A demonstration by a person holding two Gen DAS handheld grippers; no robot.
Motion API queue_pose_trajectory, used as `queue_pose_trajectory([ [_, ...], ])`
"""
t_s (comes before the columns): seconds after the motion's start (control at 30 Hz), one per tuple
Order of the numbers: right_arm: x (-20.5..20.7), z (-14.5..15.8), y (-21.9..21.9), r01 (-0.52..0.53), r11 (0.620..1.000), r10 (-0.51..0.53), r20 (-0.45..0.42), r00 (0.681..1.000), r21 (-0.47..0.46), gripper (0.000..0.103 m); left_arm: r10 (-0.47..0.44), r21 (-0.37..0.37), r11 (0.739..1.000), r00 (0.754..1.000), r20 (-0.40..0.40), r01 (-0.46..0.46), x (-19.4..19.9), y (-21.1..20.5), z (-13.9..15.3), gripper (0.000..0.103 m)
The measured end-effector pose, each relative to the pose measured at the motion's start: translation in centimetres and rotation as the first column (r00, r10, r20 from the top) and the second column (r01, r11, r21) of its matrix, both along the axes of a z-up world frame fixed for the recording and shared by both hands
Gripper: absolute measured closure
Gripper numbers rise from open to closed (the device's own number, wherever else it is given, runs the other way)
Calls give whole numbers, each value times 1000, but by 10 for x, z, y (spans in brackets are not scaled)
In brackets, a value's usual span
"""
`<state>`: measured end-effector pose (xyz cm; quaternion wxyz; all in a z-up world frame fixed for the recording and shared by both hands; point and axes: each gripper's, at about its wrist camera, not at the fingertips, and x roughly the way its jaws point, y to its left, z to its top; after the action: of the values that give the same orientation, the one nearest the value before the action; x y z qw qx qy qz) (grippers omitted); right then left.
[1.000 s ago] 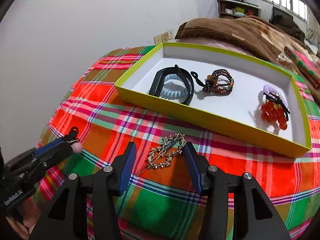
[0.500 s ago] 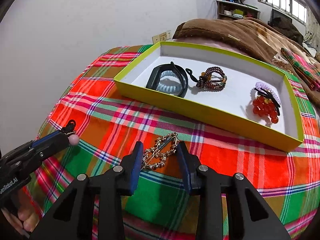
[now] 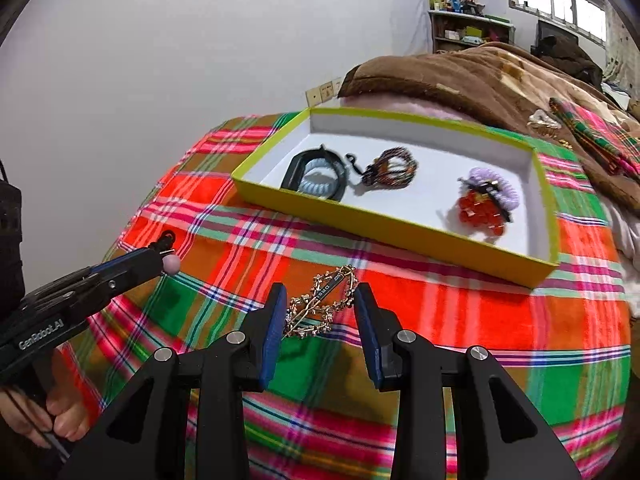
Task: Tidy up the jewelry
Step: 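Grasp the black pearl hair clip with the left tool while the right tool grasps the gold brooch, then carry the hair clip and brooch into the white box and release both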
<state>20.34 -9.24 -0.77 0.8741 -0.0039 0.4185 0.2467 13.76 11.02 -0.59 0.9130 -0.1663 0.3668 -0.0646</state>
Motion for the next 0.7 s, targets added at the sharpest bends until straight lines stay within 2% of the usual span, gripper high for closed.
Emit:
queue_pose_trajectory([
  [0.3, 7, 17, -27, 42, 999, -43, 40, 998, 23, 67, -38, 25, 999, 999, 17, 37, 19, -19, 16, 77],
  [0.7, 42, 29, -61, 107, 994, -109, 73, 991, 24, 67, -89, 49, 995, 996, 31, 88, 60, -36, 26, 77],
])
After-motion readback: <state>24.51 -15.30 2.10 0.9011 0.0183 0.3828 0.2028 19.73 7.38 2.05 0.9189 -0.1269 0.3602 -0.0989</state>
